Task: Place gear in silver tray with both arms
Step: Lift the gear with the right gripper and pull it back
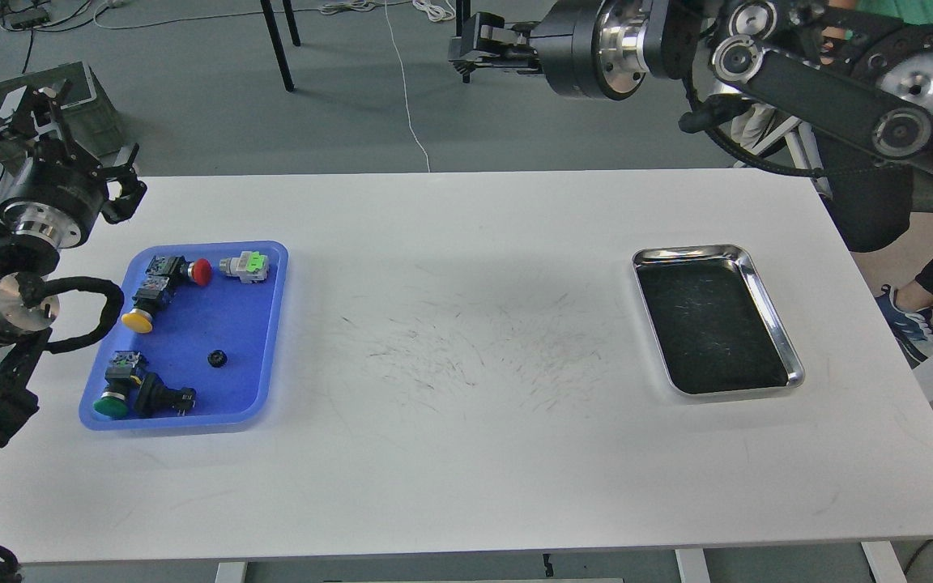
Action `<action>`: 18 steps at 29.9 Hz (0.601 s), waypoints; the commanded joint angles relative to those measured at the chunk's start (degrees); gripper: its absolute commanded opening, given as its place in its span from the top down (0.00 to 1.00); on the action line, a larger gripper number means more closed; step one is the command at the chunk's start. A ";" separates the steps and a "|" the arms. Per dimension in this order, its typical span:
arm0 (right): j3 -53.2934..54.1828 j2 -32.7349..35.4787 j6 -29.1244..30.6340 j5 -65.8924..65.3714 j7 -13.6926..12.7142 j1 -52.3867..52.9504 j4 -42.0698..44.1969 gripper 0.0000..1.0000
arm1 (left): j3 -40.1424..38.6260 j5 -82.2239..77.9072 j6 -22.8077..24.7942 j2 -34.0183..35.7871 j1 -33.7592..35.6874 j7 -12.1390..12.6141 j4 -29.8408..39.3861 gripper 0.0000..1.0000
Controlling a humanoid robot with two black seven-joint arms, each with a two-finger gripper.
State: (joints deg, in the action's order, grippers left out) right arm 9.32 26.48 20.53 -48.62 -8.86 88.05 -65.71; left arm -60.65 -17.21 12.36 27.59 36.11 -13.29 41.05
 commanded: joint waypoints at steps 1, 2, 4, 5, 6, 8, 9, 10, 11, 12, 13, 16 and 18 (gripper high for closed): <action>-0.18 5.93 0.21 0.02 -0.02 -0.85 -4.58 0.98 | 0.10 -0.02 -0.58 0.10 0.01 0.02 0.00 0.03; -0.18 7.95 0.22 -0.07 -0.02 -1.47 -5.99 0.98 | 0.10 -0.02 -0.84 0.10 0.01 0.02 0.00 0.03; -0.18 12.08 0.30 -0.07 -0.02 -2.26 -8.45 0.99 | 0.19 -0.10 -1.11 0.10 0.01 0.02 0.00 0.03; -0.18 13.84 0.30 -0.16 -0.02 -2.79 -9.34 0.98 | 0.27 -0.10 -1.11 0.10 0.01 0.11 0.00 0.03; -0.26 15.34 0.30 -0.25 -0.02 -3.31 -9.78 0.99 | 0.27 -0.10 -1.11 0.19 0.01 0.19 0.00 0.03; -0.26 18.24 0.30 -0.95 -0.02 -5.24 -9.96 0.98 | 0.36 -0.10 -1.11 0.19 0.01 0.19 0.00 0.03; -0.35 19.13 0.30 -1.12 -0.02 -6.12 -9.79 0.99 | 0.36 -0.10 -1.11 0.19 0.01 0.19 0.00 0.03; -0.44 20.18 0.30 -1.56 -0.02 -7.35 -9.52 0.99 | 0.36 -0.10 -1.11 0.10 0.01 0.19 0.00 0.03; -0.61 20.89 0.30 -2.35 -0.02 -8.67 -9.17 0.98 | 0.45 -0.19 -1.11 0.10 0.01 0.19 0.00 0.03; -0.70 21.41 0.22 -3.40 -0.02 -10.07 -8.73 0.98 | 0.45 -0.19 -1.11 0.10 0.01 0.19 0.00 0.03; -0.70 21.85 0.13 -4.72 -0.02 -11.83 -7.95 0.98 | 0.45 -0.28 -1.11 0.10 0.01 0.28 0.00 0.03; -0.70 22.21 -0.22 -9.29 0.16 -16.66 -4.87 0.98 | 0.45 -0.54 -1.11 0.10 0.01 0.28 0.00 0.03; -0.70 21.86 -0.49 -11.84 0.33 -19.83 -1.63 0.98 | 0.45 -0.54 -1.11 0.10 0.01 0.28 0.00 0.03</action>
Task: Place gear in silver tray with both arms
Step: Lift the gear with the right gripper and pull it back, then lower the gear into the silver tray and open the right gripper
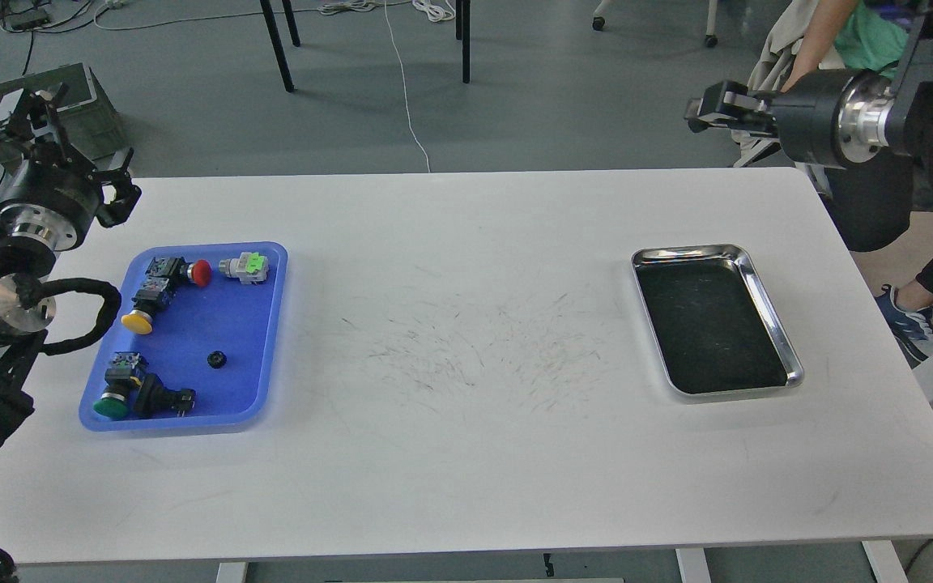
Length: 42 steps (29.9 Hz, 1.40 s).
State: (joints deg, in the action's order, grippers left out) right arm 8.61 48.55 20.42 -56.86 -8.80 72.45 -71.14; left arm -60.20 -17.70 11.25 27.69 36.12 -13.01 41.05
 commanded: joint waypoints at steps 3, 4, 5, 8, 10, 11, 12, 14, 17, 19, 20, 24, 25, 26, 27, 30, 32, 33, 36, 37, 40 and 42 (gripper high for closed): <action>0.00 -1.00 -1.52 -4.57 0.89 -8.11 8.55 0.98 | 0.00 -0.05 -0.08 -0.01 0.01 0.00 0.00 0.03; 0.00 -1.79 -1.87 -4.66 1.24 -9.16 10.22 0.98 | 0.00 -0.05 -0.08 -0.01 0.01 0.00 0.00 0.03; -0.09 -2.93 -2.05 -4.66 1.59 -9.96 11.63 0.98 | 0.00 -0.05 -0.08 -0.01 0.01 0.00 0.00 0.03; -0.52 -6.27 -2.23 -4.75 2.12 -11.80 15.76 0.98 | 0.00 -0.05 0.00 -0.01 0.01 0.00 0.00 0.03; -1.05 -8.20 -2.32 -4.75 2.12 -12.25 17.96 0.97 | 0.00 -0.05 0.00 -0.10 0.01 0.00 0.00 0.03; -1.58 -9.25 -2.32 -4.75 2.12 -12.25 18.93 0.97 | 0.00 -0.05 0.00 -0.10 0.01 0.00 0.00 0.03; -2.28 -9.96 -2.32 -4.75 2.12 -12.25 19.55 0.97 | 0.00 -0.05 0.00 -0.10 0.01 0.00 0.00 0.03; -4.73 -11.63 -2.67 -4.75 2.12 -12.42 20.60 0.97 | 0.00 -0.05 -0.08 -0.27 -0.08 -0.09 0.00 0.03; -8.34 -13.56 -5.38 -4.75 2.12 -13.21 21.40 0.96 | 0.08 -0.05 0.00 -0.27 -0.17 -0.09 0.00 0.03; -10.45 -14.97 -6.88 -4.75 2.12 -13.57 22.01 0.96 | 0.08 -0.05 0.00 -0.27 -0.17 -0.09 0.00 0.03; -11.24 -15.59 -7.50 -4.75 2.12 -13.74 22.71 0.96 | 0.08 -0.05 0.00 -0.27 -0.17 -0.09 0.00 0.03; -12.92 -17.79 -9.26 -4.75 2.38 -13.92 25.00 0.96 | 0.00 -0.05 0.00 -0.19 -0.17 -0.09 0.00 0.03; -12.92 -18.05 -9.43 -4.75 2.47 -13.92 25.35 0.96 | 0.08 -0.05 0.00 -0.19 -0.17 -0.09 0.00 0.03; -13.01 -18.40 -9.44 -4.75 2.47 -13.92 25.61 0.96 | 0.08 -0.05 0.00 -0.19 -0.17 -0.09 -0.09 0.03; -13.01 -18.58 -9.44 -4.75 2.47 -13.92 25.70 0.96 | 0.08 -0.05 0.00 -0.19 -0.17 -0.09 -0.09 0.03; -13.18 -19.19 -9.44 -4.75 2.47 -13.92 25.79 0.95 | 0.08 -0.05 0.00 -0.10 -0.17 -0.09 -0.09 0.03; -13.27 -19.28 -9.44 -4.75 2.47 -13.92 25.79 0.91 | 0.08 -0.05 0.00 -0.10 -0.17 -0.09 -0.09 0.03; -13.36 -19.20 -9.44 -4.75 2.47 -13.92 25.79 0.86 | 0.08 -0.05 0.00 -0.10 -0.17 -0.09 -0.09 0.03; -13.36 -19.20 -9.44 -4.75 2.47 -14.18 25.79 0.46 | 0.00 -0.05 0.00 -0.10 -0.17 -0.09 -0.09 0.03; -13.36 -19.37 -9.70 -4.75 2.47 -14.18 26.05 0.11 | 0.08 -0.05 0.00 -0.10 -0.17 -0.09 -0.09 0.03; -13.18 -19.72 -10.14 -4.66 2.47 -14.01 26.32 0.04 | 0.00 -0.05 0.00 -0.10 -0.17 -0.09 -0.09 0.03; -12.75 -19.72 -10.23 -4.57 2.47 -13.66 26.32 0.04 | 0.00 -0.05 0.00 -0.10 -0.17 -0.09 -0.09 0.03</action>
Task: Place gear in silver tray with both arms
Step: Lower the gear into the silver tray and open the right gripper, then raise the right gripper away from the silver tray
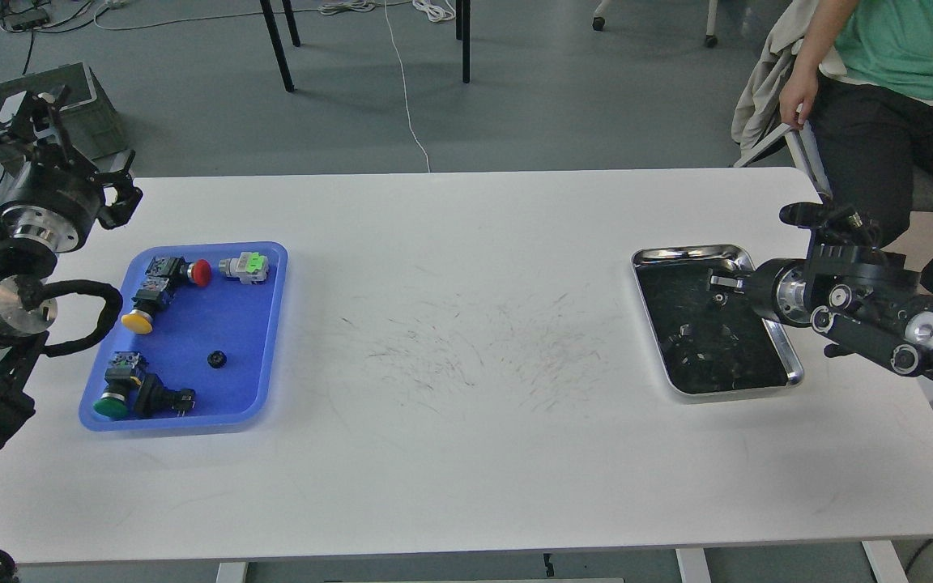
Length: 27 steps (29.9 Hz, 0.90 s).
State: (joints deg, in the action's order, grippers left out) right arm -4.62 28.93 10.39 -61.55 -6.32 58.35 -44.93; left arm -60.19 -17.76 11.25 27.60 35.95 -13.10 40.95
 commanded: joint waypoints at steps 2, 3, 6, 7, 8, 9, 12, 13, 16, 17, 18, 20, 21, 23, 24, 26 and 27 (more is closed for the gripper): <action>0.66 -0.10 -0.20 0.20 -0.01 0.71 -0.07 0.04 | 0.07 0.00 0.00 0.09 0.00 0.00 0.00 0.03; 0.75 -0.10 -0.20 0.37 -0.01 0.89 -0.16 0.04 | 0.07 0.09 0.00 0.09 0.00 0.00 0.00 0.03; 1.71 -0.10 -0.28 0.64 -0.01 2.20 -0.51 0.04 | 0.07 0.00 0.00 0.09 0.00 0.00 0.00 0.03; 2.41 -0.10 -0.37 0.81 -0.01 2.64 -0.60 0.04 | 0.07 0.00 0.00 0.09 0.00 0.00 0.00 0.03; 3.55 -0.02 -0.28 0.81 -0.01 2.82 -0.69 0.04 | 0.07 0.00 -0.09 0.09 0.00 0.00 0.00 0.03; 4.87 0.24 -0.28 0.90 -0.01 2.91 -0.69 0.04 | 0.07 0.00 -0.09 0.09 0.00 0.09 0.00 0.03; 12.41 1.04 -0.02 0.99 -0.09 3.00 -1.47 0.04 | 0.07 -0.26 -0.44 0.09 0.18 0.18 0.09 0.03; 14.87 1.30 0.24 1.08 -0.09 3.00 -1.83 0.04 | 0.16 -0.26 -0.79 0.09 0.26 0.26 0.09 0.03; 22.35 3.32 0.51 2.65 -0.18 2.65 -2.53 0.03 | 1.30 -0.26 -2.37 0.53 0.44 1.40 1.84 0.03; 24.37 3.67 0.51 4.31 -0.09 2.65 -2.53 0.03 | 2.00 -0.26 -2.98 0.96 0.35 2.02 3.24 0.03; 26.91 3.76 0.51 7.20 -0.09 2.65 -2.79 0.03 | 2.96 -0.35 -3.68 1.75 0.35 2.81 5.17 0.03; 31.58 3.85 0.51 15.01 -0.09 2.47 -2.89 0.03 | 5.86 -0.44 -5.44 3.86 0.18 4.04 9.74 0.03; 32.90 3.85 0.59 18.97 -0.09 2.30 -2.71 0.03 | 7.44 -0.44 -6.23 5.09 0.18 4.48 11.67 0.03; 34.58 3.85 0.60 28.54 -0.09 2.12 -2.10 0.03 | 11.83 -0.61 -7.20 8.51 0.35 6.14 15.63 0.02; 34.76 3.94 0.68 32.76 -0.01 1.94 -2.01 0.03 | 13.50 -0.70 -7.38 10.27 0.53 7.11 17.39 0.02; 35.11 4.46 0.60 41.38 0.08 0.89 -2.18 0.03 | 15.62 -0.88 -7.12 14.31 0.70 9.05 20.64 0.02; 35.72 4.99 0.60 46.03 0.43 0.37 -2.27 0.03 | 16.59 -1.23 -7.03 16.50 0.70 9.66 22.48 0.02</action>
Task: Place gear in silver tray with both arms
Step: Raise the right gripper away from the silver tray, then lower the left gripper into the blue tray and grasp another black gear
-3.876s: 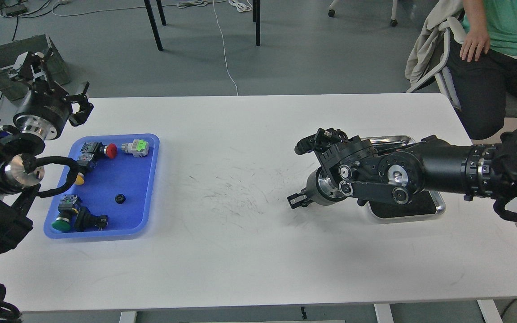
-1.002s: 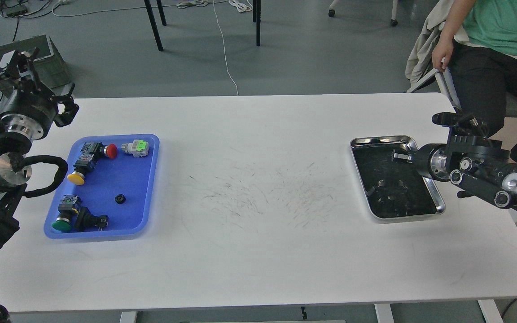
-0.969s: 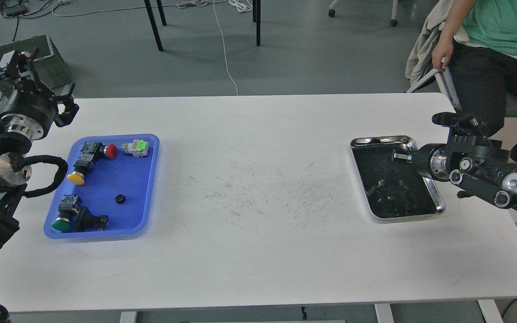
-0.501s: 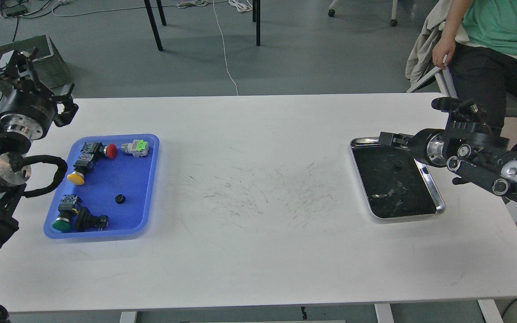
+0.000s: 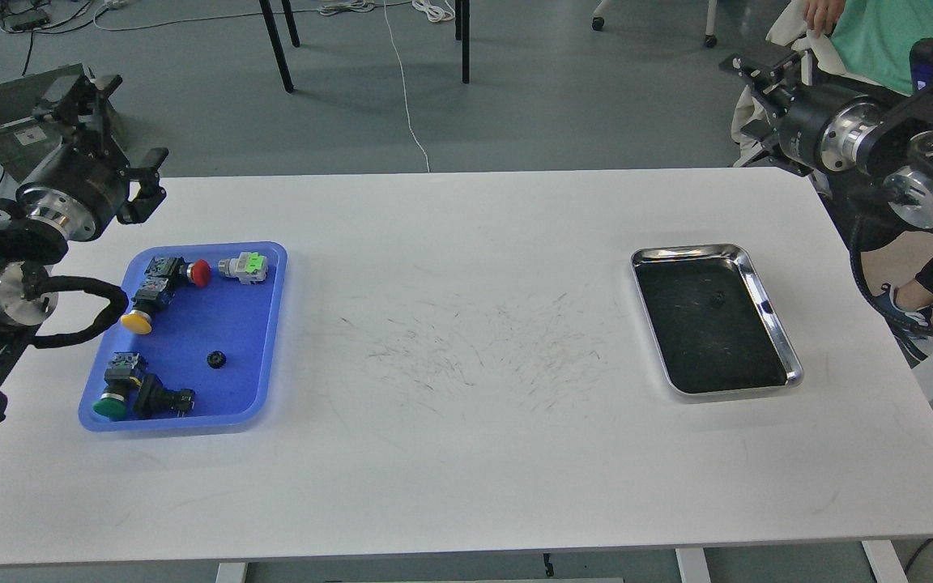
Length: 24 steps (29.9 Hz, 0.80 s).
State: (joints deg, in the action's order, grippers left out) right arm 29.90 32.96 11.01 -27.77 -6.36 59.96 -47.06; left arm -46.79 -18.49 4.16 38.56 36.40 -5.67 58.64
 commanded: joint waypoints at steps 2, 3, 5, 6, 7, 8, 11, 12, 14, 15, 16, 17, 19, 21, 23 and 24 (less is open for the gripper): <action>3.84 1.58 0.85 22.09 2.31 -2.73 0.04 0.03 | 5.21 -1.98 0.33 9.67 0.25 3.29 9.19 0.02; 5.33 1.58 2.16 27.02 3.01 -4.22 0.21 0.03 | 6.09 -3.12 0.41 11.96 0.16 3.73 11.57 0.02; 8.67 1.58 6.11 36.61 3.37 -7.91 1.35 0.03 | 8.11 -6.54 1.11 17.14 0.07 4.43 17.36 0.02; 10.34 1.58 7.78 39.26 3.46 -9.41 1.88 0.03 | 8.99 -8.56 1.64 19.60 0.07 4.44 20.17 0.02; 11.57 1.58 8.93 41.03 3.55 -10.73 2.41 0.03 | 9.78 -10.32 2.08 21.45 0.07 4.52 22.29 0.02; 13.15 1.58 10.07 42.35 3.55 -12.31 3.02 0.03 | 10.49 -12.51 2.52 23.73 -0.02 4.61 25.01 0.02; 18.25 0.97 13.76 46.56 3.55 -18.10 3.64 0.03 | 12.24 -19.10 3.05 29.10 -0.28 5.66 31.08 0.02; 20.01 0.88 15.69 48.06 3.55 -20.30 3.64 0.03 | 12.77 -21.56 3.05 30.86 -0.45 5.93 33.10 0.02; 22.65 0.62 16.99 50.35 3.55 -23.65 3.64 0.03 | 14.96 -27.01 3.05 33.68 -0.63 6.11 36.19 0.02; 23.88 0.44 16.99 51.32 3.55 -24.96 3.64 0.03 | 17.06 -30.25 2.96 34.99 -0.63 6.02 37.42 0.02; 24.67 0.35 16.99 52.37 3.55 -26.11 3.64 0.03 | 18.82 -33.07 2.88 36.05 -0.55 5.85 38.39 0.02; 25.12 0.09 16.99 53.34 3.55 -26.90 3.64 0.03 | 19.71 -35.79 2.79 36.58 -0.54 5.84 39.09 0.02; 25.38 -0.87 16.99 54.75 3.55 -28.66 3.64 0.03 | 20.16 -42.56 2.70 36.42 -0.46 6.02 39.98 0.02; 25.39 -2.19 16.99 54.58 3.64 -30.07 4.08 0.03 | 20.42 -52.12 2.26 35.37 -0.46 6.63 39.98 0.02; 25.04 -3.42 16.99 54.49 3.72 -30.43 5.57 0.03 | 20.86 -62.66 1.74 32.65 -0.46 7.77 39.45 0.02; 24.95 -4.04 16.99 54.49 3.72 -30.43 6.19 0.03 | 21.04 -66.81 1.82 31.24 -0.46 8.21 39.19 0.02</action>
State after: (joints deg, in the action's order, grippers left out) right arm 55.16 30.56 28.00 26.72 -2.76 30.09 -42.53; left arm -26.29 -72.51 6.29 73.09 35.93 1.24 98.41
